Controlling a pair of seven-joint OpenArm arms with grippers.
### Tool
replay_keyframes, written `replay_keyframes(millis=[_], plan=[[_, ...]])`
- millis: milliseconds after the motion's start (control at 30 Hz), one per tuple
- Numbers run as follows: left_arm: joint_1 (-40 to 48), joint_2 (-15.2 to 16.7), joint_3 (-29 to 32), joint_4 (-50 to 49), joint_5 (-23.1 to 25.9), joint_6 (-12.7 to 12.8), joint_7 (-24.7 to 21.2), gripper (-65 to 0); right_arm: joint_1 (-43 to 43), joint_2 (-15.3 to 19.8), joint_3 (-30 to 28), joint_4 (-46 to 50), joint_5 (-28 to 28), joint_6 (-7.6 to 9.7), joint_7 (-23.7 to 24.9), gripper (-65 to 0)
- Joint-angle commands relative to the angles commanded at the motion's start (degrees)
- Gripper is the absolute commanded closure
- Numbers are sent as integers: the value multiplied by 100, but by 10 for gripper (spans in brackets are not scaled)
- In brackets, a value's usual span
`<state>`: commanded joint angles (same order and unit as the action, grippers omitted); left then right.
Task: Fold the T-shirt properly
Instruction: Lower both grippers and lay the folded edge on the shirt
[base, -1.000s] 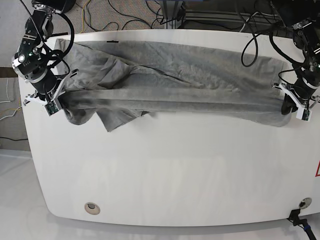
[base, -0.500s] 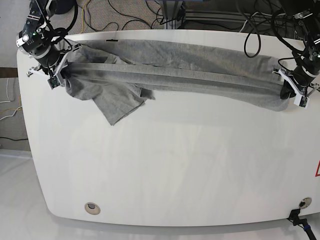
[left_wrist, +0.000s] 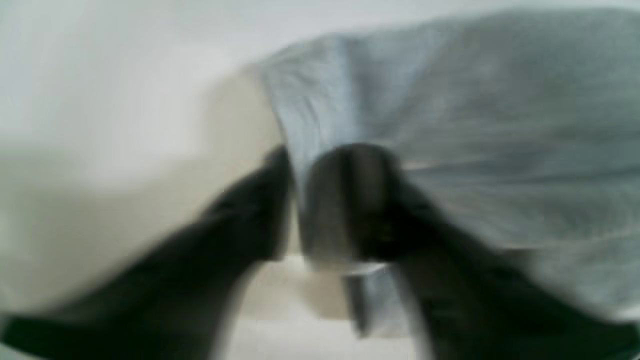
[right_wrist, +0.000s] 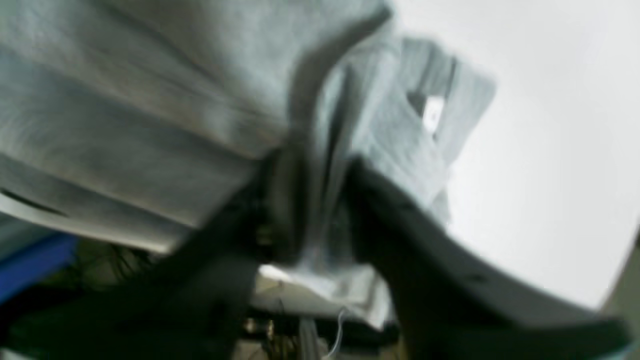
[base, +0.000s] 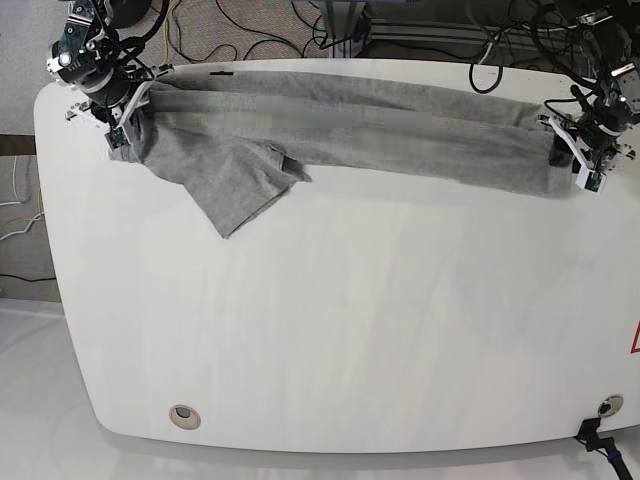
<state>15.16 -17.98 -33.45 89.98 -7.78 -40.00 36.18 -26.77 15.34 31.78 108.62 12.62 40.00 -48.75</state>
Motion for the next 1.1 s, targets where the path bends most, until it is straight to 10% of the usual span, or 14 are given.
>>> replay_keyframes(millis=[100,567,900,1100], plan=[[-9,0,18,0,299,0,9,-475,26,26,0,-62,-9,0,18,-334],[-422,316,-264,1169,290,0,-18,-480,422,255,193,378,62,0,334,-332],[-26,949,615,1547,114,0,-18,-471,193,70,44,343,1635,0,290,-290],[114,1196,615,1451,123,0,-18,-69,97,-220,26,-79,1653,0,290,0]])
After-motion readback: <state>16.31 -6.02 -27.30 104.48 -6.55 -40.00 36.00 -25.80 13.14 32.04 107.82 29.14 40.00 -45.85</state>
